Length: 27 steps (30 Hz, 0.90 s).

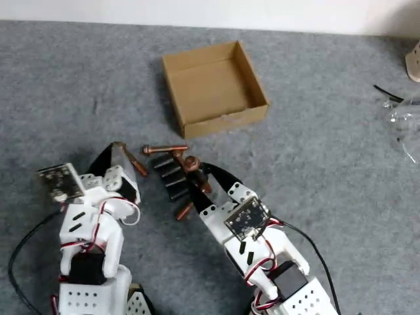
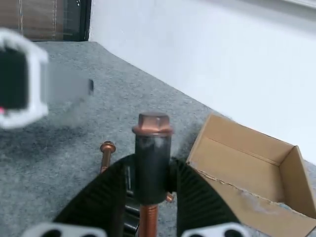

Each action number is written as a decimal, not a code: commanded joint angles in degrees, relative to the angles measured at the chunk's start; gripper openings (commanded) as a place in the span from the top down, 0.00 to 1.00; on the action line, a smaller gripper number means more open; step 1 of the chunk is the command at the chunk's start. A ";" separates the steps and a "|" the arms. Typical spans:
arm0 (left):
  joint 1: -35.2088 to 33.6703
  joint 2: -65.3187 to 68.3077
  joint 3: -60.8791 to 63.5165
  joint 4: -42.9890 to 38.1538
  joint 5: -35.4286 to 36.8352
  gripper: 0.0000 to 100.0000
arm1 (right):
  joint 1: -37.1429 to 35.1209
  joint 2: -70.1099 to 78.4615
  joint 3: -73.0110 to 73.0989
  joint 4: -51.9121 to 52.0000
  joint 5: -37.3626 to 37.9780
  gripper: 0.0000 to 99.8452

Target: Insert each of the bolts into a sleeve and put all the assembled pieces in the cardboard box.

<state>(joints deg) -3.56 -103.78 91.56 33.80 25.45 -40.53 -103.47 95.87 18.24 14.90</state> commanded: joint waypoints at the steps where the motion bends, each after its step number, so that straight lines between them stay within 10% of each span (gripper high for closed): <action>1: 0.48 -0.75 1.71 -2.37 -11.34 0.99 | 0.75 -1.80 5.23 -1.63 0.53 1.00; 5: -2.77 -0.75 4.53 -2.37 -28.75 0.99 | 0.57 -1.80 5.23 1.71 0.53 1.00; 27: -1.54 -0.66 5.58 -3.16 -29.54 0.99 | 14.20 2.86 -10.68 13.67 0.53 1.00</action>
<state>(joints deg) -5.23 -103.78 96.04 31.69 -3.74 -27.96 -103.47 92.18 31.43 14.90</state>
